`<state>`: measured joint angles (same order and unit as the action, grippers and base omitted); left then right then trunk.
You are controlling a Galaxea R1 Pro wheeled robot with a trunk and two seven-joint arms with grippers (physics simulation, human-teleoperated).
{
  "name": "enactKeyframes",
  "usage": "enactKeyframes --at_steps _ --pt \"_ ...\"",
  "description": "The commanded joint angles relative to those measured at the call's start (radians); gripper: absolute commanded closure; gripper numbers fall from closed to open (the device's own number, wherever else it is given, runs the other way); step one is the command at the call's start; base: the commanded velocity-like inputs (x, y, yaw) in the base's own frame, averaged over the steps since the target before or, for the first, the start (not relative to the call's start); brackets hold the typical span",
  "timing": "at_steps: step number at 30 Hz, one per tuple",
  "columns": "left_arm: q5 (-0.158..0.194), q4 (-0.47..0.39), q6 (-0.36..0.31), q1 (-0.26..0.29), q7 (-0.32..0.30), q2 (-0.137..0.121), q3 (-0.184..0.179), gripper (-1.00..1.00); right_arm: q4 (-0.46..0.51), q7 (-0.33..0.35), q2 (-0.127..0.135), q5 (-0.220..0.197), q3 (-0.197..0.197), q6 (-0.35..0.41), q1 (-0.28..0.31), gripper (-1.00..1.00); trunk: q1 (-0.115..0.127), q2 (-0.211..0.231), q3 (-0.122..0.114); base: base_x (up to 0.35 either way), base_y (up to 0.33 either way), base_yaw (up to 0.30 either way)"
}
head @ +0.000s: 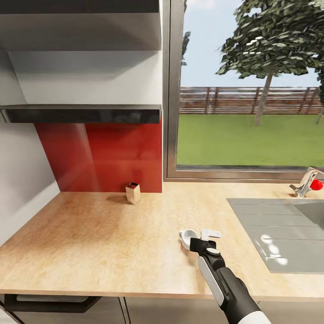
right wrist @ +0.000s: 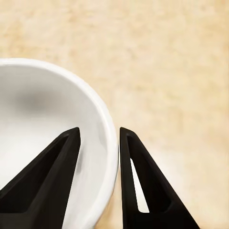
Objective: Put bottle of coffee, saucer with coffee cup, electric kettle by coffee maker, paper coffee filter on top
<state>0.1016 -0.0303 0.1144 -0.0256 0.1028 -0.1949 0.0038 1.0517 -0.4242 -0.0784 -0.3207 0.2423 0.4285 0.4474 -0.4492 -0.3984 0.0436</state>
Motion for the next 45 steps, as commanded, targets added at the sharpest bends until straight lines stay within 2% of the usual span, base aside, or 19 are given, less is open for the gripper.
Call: enactKeyframes --at_steps 1,18,22,23,28,30,34,40,45 --pt "0.010 -0.002 0.002 0.000 0.000 0.000 -0.001 -1.00 -0.006 -0.008 0.000 -0.028 0.003 -0.001 0.000 1.00 -0.001 -0.002 0.002 0.000 0.000 0.000" --pt "0.009 -0.002 0.009 0.000 0.000 0.002 -0.001 -1.00 0.008 -0.008 -0.002 -0.029 0.000 0.001 0.000 1.00 -0.001 -0.002 0.002 0.000 0.000 0.000" --pt "0.009 -0.002 0.012 0.000 0.000 0.001 -0.001 -1.00 0.099 -0.008 0.001 -0.027 -0.002 0.002 0.002 1.00 -0.001 -0.002 0.002 0.000 0.000 0.000" --pt "0.009 -0.002 0.013 0.000 0.000 0.001 -0.001 -1.00 0.159 -0.008 0.007 -0.026 -0.004 0.004 0.002 1.00 -0.001 -0.002 0.002 0.000 0.000 0.000" --pt "0.009 -0.002 0.016 0.000 0.001 -0.001 -0.001 -1.00 0.310 -0.008 0.023 -0.025 -0.008 0.006 0.002 1.00 -0.001 -0.002 0.002 0.000 0.000 0.000" --pt "0.009 -0.002 0.018 0.000 0.001 -0.001 -0.001 -1.00 0.374 -0.008 0.054 -0.026 -0.005 0.014 0.002 1.00 -0.001 -0.002 0.002 0.000 0.000 0.000" --pt "0.009 -0.003 0.019 0.000 0.001 0.003 -0.001 -1.00 0.410 -0.008 0.088 -0.027 -0.003 0.021 0.002 1.00 -0.001 -0.002 0.002 0.000 0.000 0.000" --pt "0.008 -0.005 0.021 0.000 -0.008 0.008 -0.002 -1.00 0.415 -0.008 0.095 -0.019 0.003 0.023 0.002 1.00 -0.001 -0.002 0.002 0.000 0.000 0.000" --pt "0.008 -0.005 0.019 0.000 -0.003 0.008 0.001 -1.00 0.417 -0.007 0.094 0.051 0.001 0.022 0.002 1.00 -0.001 -0.002 0.002 0.000 -0.001 0.000"
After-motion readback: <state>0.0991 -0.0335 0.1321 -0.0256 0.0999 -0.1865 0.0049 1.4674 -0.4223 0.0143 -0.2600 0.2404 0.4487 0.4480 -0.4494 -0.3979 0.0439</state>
